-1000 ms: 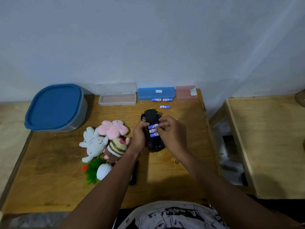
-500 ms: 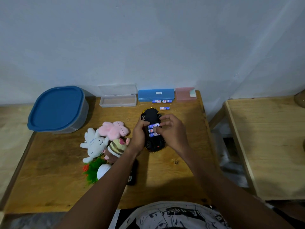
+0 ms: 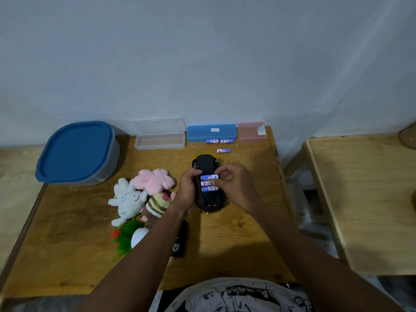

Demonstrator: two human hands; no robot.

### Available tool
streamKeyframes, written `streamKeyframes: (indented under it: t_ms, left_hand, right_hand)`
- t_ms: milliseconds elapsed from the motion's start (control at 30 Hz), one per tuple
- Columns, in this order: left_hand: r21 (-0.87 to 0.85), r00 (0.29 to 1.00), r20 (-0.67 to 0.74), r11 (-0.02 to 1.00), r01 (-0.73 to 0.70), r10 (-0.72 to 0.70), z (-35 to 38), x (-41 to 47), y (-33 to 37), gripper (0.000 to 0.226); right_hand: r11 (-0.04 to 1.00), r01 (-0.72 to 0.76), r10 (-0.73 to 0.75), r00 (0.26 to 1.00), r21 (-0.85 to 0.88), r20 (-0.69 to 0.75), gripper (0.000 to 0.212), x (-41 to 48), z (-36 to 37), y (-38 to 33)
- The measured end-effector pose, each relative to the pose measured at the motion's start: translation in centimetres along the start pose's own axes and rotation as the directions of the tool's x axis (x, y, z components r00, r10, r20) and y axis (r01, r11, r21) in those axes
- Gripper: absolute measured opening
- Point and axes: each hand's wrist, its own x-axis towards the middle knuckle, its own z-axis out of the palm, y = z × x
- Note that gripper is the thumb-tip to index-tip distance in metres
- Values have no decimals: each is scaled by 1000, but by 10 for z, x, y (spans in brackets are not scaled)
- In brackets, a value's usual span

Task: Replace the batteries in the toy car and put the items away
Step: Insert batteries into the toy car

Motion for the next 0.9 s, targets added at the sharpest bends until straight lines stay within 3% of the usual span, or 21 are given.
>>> streamKeyframes:
  t_ms: [433, 667, 900]
  left_hand:
    - [-14, 1000, -11, 1000, -6, 5, -3, 4, 2, 42]
    - [-40, 1000, -18, 999, 2, -3, -3, 2, 5, 41]
    - [-59, 1000, -15, 998, 3, -4, -6, 0, 7, 48]
  right_hand:
    - [1000, -5, 5, 1000, 20, 18, 15, -6, 0, -6]
    - [999, -4, 3, 999, 41, 43, 25, -6, 0, -7]
    - [951, -145, 134, 989, 272, 59, 23, 0, -16, -10]
